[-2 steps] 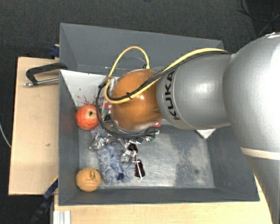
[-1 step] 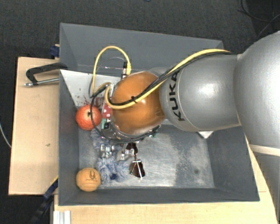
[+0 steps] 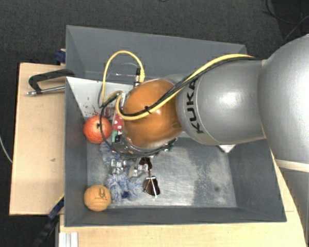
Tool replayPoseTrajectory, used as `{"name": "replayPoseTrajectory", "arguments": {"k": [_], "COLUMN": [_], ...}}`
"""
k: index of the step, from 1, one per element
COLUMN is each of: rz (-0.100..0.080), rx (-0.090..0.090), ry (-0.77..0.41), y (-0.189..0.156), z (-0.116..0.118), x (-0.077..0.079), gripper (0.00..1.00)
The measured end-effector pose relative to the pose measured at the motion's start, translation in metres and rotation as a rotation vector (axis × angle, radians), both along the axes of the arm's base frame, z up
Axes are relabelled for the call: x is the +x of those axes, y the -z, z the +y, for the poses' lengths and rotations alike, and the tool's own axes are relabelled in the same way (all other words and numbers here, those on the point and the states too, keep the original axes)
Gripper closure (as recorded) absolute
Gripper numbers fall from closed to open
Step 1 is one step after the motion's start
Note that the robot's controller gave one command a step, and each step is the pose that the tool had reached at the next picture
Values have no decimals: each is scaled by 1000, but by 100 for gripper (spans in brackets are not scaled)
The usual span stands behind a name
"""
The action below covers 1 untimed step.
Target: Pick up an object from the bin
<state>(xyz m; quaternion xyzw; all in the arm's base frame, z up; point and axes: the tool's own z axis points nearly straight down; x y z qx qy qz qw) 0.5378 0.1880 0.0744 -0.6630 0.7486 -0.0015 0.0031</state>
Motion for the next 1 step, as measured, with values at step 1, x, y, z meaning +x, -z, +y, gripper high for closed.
{"name": "replayPoseTrajectory", "arguments": {"k": [1], "rz": [2], "rx": [2], "ry": [2], "y": [-40], "z": [2], "x": [0], "gripper": [100]}}
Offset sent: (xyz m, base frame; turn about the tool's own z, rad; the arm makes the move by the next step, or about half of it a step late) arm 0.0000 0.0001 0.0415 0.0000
